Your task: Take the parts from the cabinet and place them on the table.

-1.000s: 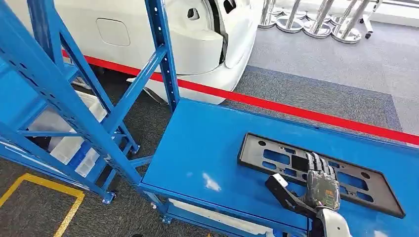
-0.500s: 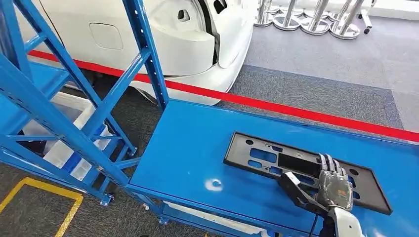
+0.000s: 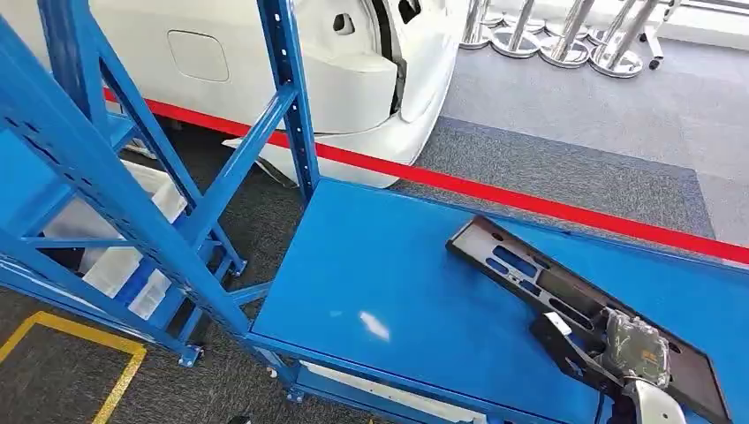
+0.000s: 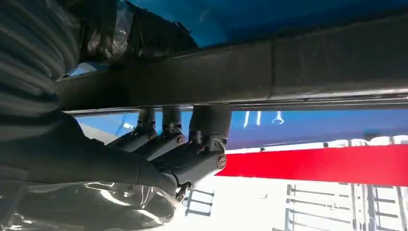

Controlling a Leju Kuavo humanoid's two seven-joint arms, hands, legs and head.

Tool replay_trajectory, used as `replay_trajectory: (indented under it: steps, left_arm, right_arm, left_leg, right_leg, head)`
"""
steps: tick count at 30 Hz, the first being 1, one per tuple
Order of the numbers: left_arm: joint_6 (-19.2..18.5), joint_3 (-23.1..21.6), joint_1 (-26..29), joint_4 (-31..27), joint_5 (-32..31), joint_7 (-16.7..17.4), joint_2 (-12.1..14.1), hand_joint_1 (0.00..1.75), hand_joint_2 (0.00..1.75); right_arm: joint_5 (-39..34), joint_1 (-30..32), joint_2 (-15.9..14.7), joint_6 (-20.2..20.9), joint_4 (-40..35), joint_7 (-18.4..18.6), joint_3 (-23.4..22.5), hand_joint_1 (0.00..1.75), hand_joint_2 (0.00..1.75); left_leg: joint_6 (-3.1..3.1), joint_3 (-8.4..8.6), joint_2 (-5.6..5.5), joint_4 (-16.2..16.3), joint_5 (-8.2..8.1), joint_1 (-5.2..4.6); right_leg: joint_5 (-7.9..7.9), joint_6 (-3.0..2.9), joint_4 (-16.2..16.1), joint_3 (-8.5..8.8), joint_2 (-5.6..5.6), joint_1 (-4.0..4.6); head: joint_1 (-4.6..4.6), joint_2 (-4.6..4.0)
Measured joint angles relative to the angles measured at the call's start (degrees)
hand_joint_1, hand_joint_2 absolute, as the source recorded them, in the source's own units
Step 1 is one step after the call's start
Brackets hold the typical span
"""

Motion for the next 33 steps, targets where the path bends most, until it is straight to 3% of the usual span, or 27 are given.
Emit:
replay_trajectory:
  steps: [1, 2, 4, 5, 7, 8, 10, 11, 12, 13, 14, 15, 16, 17, 18, 23, 27, 28, 29, 30, 31, 32, 33]
  left_arm:
    - [0.00, 0.02, -0.04, 0.00, 0.00, -0.07, -0.04, 0.00, 0.00]
    - [0.00, 0.02, -0.07, 0.00, 0.00, -0.07, -0.11, 0.00, 0.00]
    - [0.00, 0.02, -0.01, 0.00, 0.00, -0.11, -0.11, 0.00, 0.00]
    - [0.00, 0.02, 0.02, 0.00, 0.00, -0.11, -0.11, 0.00, 0.00]
    - [0.04, 0.02, -0.05, 0.00, 0.00, -0.15, -0.11, 0.00, 0.00]
    - [0.07, 0.02, -0.07, 0.00, 0.00, -0.15, 0.02, 0.00, 0.00]
    - [0.07, 0.02, -0.01, 0.00, 0.00, -0.15, 0.66, 0.00, 0.00]
    - [0.07, 0.02, 0.11, 0.00, 0.00, -0.15, 1.03, 0.00, 0.00]
    - [0.07, 0.02, 0.19, 0.00, 0.00, -0.15, 1.23, 0.00, 0.00]
    - [0.07, 0.02, 0.24, 0.00, 0.02, -0.17, 1.42, 0.00, 0.00]
    - [0.17, 0.02, 0.21, 0.00, 0.24, -0.26, 1.55, 0.00, 0.00]
    - [0.24, 0.02, 0.13, 0.00, 0.44, -0.26, 1.64, 0.00, 0.00]
    - [0.24, 0.02, 0.07, 0.00, 0.57, -0.26, 1.64, 0.00, 0.00]
    - [0.24, 0.04, 0.00, 0.00, 0.83, -0.24, 1.64, 0.00, 0.00]
    - [0.24, 0.07, -0.07, 0.00, 0.96, -0.22, 1.64, 0.00, 0.00]
    - [0.24, 0.07, -0.07, 0.00, 0.96, -0.22, 1.64, 0.00, 0.00]
    - [0.24, 0.11, -0.10, 0.00, 1.12, -0.20, 1.64, 0.00, 0.00]
    - [0.30, 0.26, -0.17, 0.00, 1.40, 0.04, 1.64, 0.00, 0.00]
    - [0.31, 0.30, -0.18, 0.00, 1.47, 0.11, 1.64, 0.00, 0.00]
    - [0.33, 0.31, -0.19, 0.00, 1.57, 0.11, 1.64, 0.00, 0.00]
    - [0.52, 0.42, -0.30, 0.00, 1.75, 0.20, 0.98, 0.00, 0.00]
    - [1.22, 0.78, -0.05, 0.00, 2.25, 0.20, 0.15, 0.00, 0.00]
    - [1.22, 1.16, -0.12, 0.00, 2.38, 0.09, -0.04, 0.00, 0.00]
  right_arm:
    - [-0.22, 0.02, -0.15, 0.00, 0.00, 0.00, -0.37, 1.75, 1.75]
    - [-0.26, -0.06, -0.40, -0.02, -0.02, 0.00, -0.68, 1.75, 1.75]
    - [-0.29, 0.11, -0.55, -0.02, -0.02, 0.00, -1.10, 1.75, 1.75]
    - [-0.33, 0.23, -0.68, -0.02, -0.02, 0.00, -1.29, 1.75, 1.75]
    - [-0.57, 0.38, -0.83, 0.00, -0.04, 0.00, -1.49, 1.75, 1.75]
    - [-0.92, 0.39, -0.83, 0.02, -0.04, 0.00, -1.69, 1.75, 1.75]
    - [-1.55, 0.51, -0.83, 0.37, -0.04, 0.00, -1.88, 1.75, 1.75]
    - [-2.25, 0.59, -0.83, 0.55, -0.04, -0.13, -1.93, 1.75, 1.75]
    - [-3.60, 0.61, -0.81, 0.57, -0.04, -0.72, -1.99, 1.75, 1.75]
    - [-5.63, 0.60, -0.74, 0.13, -0.11, -1.73, -2.10, 1.75, 1.75]
    - [-9.28, 0.58, -0.57, -0.85, -0.22, -3.66, -2.23, 1.75, 1.75]
    - [-13.04, 0.64, -0.26, -1.86, -0.66, -5.56, -2.23, 1.75, 1.75]
    - [-16.28, 0.66, 0.00, -2.76, -1.27, -7.33, -2.21, 1.75, 1.75]
    - [-20.50, 0.65, 0.35, -4.20, -2.47, -9.67, -2.19, 1.75, 1.75]
    - [-22.27, 0.61, 0.48, -4.90, -3.06, -10.61, -2.19, 1.75, 1.75]
    - [-22.27, 0.61, 0.48, -4.90, -3.06, -10.61, -2.19, 1.75, 1.75]
    - [-24.36, 0.48, 0.66, -5.78, -3.83, -11.77, -2.14, 1.75, 1.75]
    - [-28.98, 0.24, 1.29, -8.00, -6.27, -13.92, -2.10, 1.75, 1.75]
    - [-29.91, 0.21, 1.44, -8.37, -6.88, -14.18, -2.10, 1.75, 1.75]
    - [-32.31, 0.33, 2.16, -9.09, -8.92, -15.13, -1.92, 1.75, 1.75]
    - [-36.60, 0.57, 2.86, -10.06, -12.66, -18.04, -1.51, 1.75, 1.75]
    - [-41.15, 0.30, 4.48, -12.87, -20.25, -18.75, -0.59, 1.75, 1.75]
    - [-44.17, -0.80, 5.35, -14.14, -25.76, -19.19, -0.07, 1.75, 1.75]
  left_leg:
    - [-0.13, 0.15, -0.05, 0.00, -0.08, -0.09]
    - [-0.47, 0.01, -0.10, 0.25, -0.30, -0.58]
    - [-1.08, -0.03, -0.20, 0.06, -0.28, -0.27]
    - [-1.46, 0.08, -0.14, -0.16, -0.17, -0.10]
    - [-2.09, 0.18, -0.06, 0.39, -0.87, -0.15]
    - [-2.39, -0.97, 0.04, 2.88, -2.74, -0.16]
    - [-2.71, -5.56, 0.06, 12.44, -7.59, -0.02]
    - [-2.88, -7.47, 0.05, 16.40, -8.93, 0.03]
    - [-2.97, -8.49, 0.06, 18.32, -9.06, 0.06]
    - [-3.06, -8.20, 0.07, 17.68, -7.98, 0.15]
    - [-3.11, -6.48, 0.08, 13.99, -5.46, 0.32]
    - [-3.13, -3.65, 0.09, 8.26, -2.47, 0.46]
    - [-3.10, -1.24, 0.09, 3.66, -0.57, 0.57]
    - [-2.92, 0.19, 0.01, 0.54, -0.82, 0.54]
    - [-2.49, 0.20, -0.12, 0.22, -0.92, 0.57]
    - [-2.49, 0.20, -0.12, 0.22, -0.92, 0.57]
    - [-2.14, 0.04, -0.21, 0.52, -0.79, 0.56]
    - [-1.58, -0.01, -0.21, 0.55, -0.85, 0.44]
    - [-1.46, 0.02, -0.21, 0.55, -0.80, 0.43]
    - [-0.63, 0.21, -0.11, 0.09, -0.31, 0.89]
    - [-0.08, -0.11, -0.31, 0.08, -0.04, 0.73]
    - [0.05, -0.29, -0.44, 0.13, -0.03, 0.25]
    - [-0.05, 0.11, -0.67, 0.14, -0.13, -0.03]
  right_leg:
    - [2.27, -0.61, -5.87, 2.89, -0.09, 0.12]
    - [1.88, -0.85, -7.92, 3.72, -0.32, 0.44]
    - [2.07, -0.99, -7.91, 3.56, -0.28, 0.64]
    - [2.12, -1.27, -7.92, 3.54, -0.26, 0.79]
    - [2.85, -2.00, -9.28, 4.24, -0.43, 0.25]
    - [2.96, -2.22, -9.58, 4.43, -0.43, 0.23]
    - [2.96, -2.37, -9.54, 4.34, -0.47, 0.24]
    - [2.95, -2.38, -9.53, 4.32, -0.47, 0.24]
    - [2.95, -2.38, -9.50, 4.32, -0.45, 0.23]
    - [2.92, -2.36, -9.47, 4.35, -0.42, 0.21]
    - [2.85, -2.27, -9.35, 4.37, -0.32, 0.17]
    - [2.70, -2.06, -9.11, 4.38, -0.18, 0.12]
    - [2.56, -1.84, -8.88, 4.38, -0.03, 0.11]
    - [2.27, -1.38, -8.35, 4.21, 0.19, 0.55]
    - [2.14, -1.19, -7.98, 4.04, 0.38, 0.55]
    - [2.14, -1.19, -7.98, 4.04, 0.38, 0.55]
    - [2.26, -1.03, -8.23, 4.04, 0.48, 0.53]
    - [2.44, -0.53, -8.64, 4.20, 0.50, 0.48]
    - [2.51, -0.40, -8.80, 4.31, 0.50, 0.46]
    - [2.20, 0.08, -8.62, 4.22, 0.39, 0.41]
    - [-3.10, 0.26, -0.08, 0.47, 0.03, 0.41]
    - [-5.89, 0.04, 10.68, -4.72, 0.03, 0.43]
    - [1.11, -1.13, -2.50, 1.55, 0.02, 0.60]
  head:
    - [0.02, 0.00]
    - [0.00, 0.00]
    - [-0.04, 0.00]
    - [-0.05, 0.00]
    - [-0.11, 0.00]
    - [-0.20, 0.00]
    - [-0.22, 0.00]
    - [-0.20, 0.00]
    - [-0.22, 0.00]
    - [-0.20, 0.00]
    - [-0.20, 0.00]
    - [-0.20, 0.00]
    - [-0.22, 0.00]
    - [-0.28, 0.00]
    - [-0.31, 0.00]
    - [-0.31, 0.00]
    - [-0.17, 0.02]
    - [-0.26, 0.00]
    - [-0.20, 0.00]
    - [-0.22, 0.00]
    - [-0.07, 0.00]
    - [-0.07, 0.00]
    - [-0.07, 0.00]
